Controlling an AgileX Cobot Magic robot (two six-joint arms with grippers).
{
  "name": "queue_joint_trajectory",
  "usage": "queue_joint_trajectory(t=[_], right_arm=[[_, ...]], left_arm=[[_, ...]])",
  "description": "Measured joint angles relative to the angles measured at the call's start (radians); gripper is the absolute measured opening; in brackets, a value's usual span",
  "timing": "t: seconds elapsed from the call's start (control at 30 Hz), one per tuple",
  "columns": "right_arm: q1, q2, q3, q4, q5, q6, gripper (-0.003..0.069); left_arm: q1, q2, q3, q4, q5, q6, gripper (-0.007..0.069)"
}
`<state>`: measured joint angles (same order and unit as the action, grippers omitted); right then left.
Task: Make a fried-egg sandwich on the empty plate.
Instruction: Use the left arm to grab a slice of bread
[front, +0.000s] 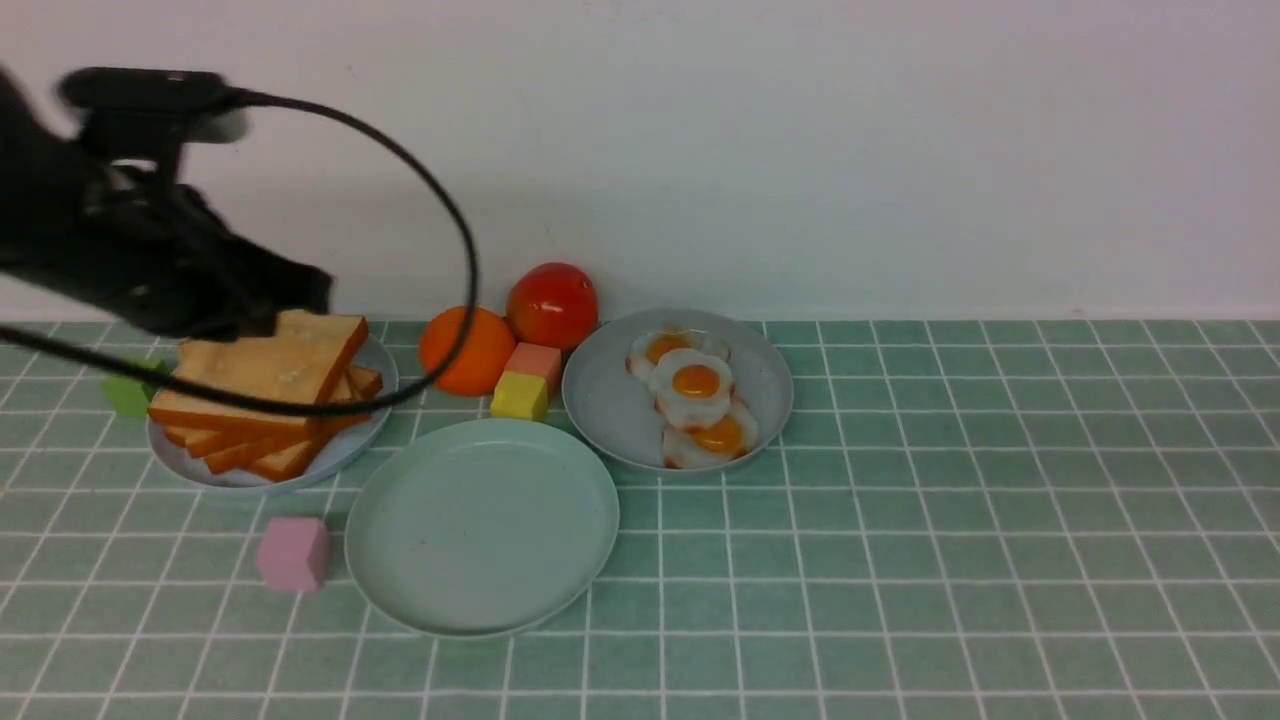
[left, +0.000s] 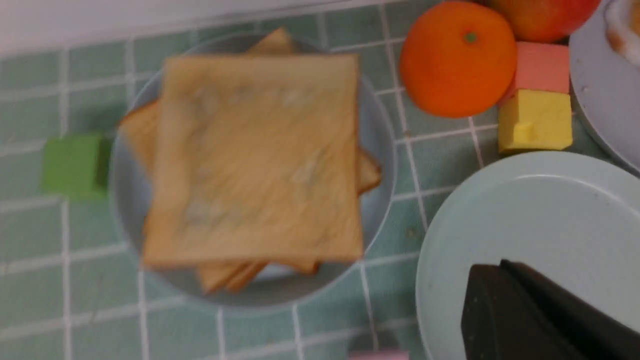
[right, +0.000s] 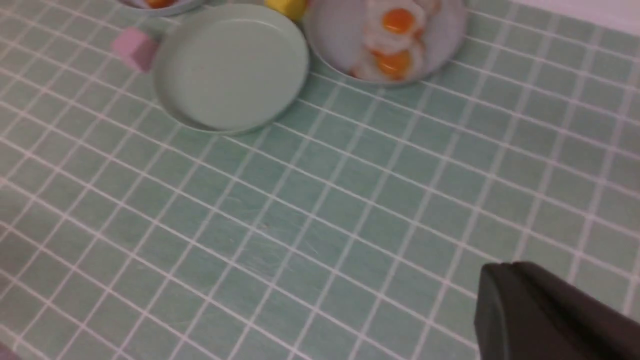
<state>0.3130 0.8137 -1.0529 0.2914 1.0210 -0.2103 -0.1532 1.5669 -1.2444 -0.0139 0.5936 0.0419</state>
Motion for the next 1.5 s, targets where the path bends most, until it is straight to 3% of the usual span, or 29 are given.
queue_joint_trajectory(t=[0.17, 0.3, 0.33, 0.4, 0.57, 0.9, 1.17, 1.5], right_arm=[[0.045, 0.085, -0.049, -0.022, -0.001, 0.000, 0.0006], [0.048, 0.091, -0.052, -0.027, -0.001, -0.012, 0.0010], [0.048, 0.091, -0.052, -0.026, -0.001, -0.012, 0.0011], [0.048, 0.091, -0.053, -0.026, 0.001, -0.015, 0.0013], [0.048, 0.091, -0.053, -0.011, 0.017, -0.016, 0.0015], [0.048, 0.091, -0.053, 0.056, 0.055, -0.020, 0.0020], [0.048, 0.091, -0.053, 0.061, 0.059, -0.020, 0.0022], [0.048, 0.091, -0.053, 0.061, 0.020, -0.023, 0.0031]], left_arm=[[-0.029, 0.116, -0.067, 0.155, 0.002, -0.176, 0.0015], [-0.028, 0.185, -0.082, 0.266, -0.002, -0.216, 0.0171], [-0.028, 0.189, -0.082, 0.272, -0.004, -0.217, 0.0171], [-0.028, 0.232, -0.082, 0.326, -0.042, -0.222, 0.0304], [-0.028, 0.315, -0.085, 0.366, -0.128, -0.239, 0.0431], [-0.028, 0.375, -0.090, 0.452, -0.170, -0.448, 0.0412], [-0.028, 0.345, -0.090, 0.457, -0.169, -0.460, 0.0409], [-0.028, 0.373, -0.091, 0.582, -0.237, -0.471, 0.0409]])
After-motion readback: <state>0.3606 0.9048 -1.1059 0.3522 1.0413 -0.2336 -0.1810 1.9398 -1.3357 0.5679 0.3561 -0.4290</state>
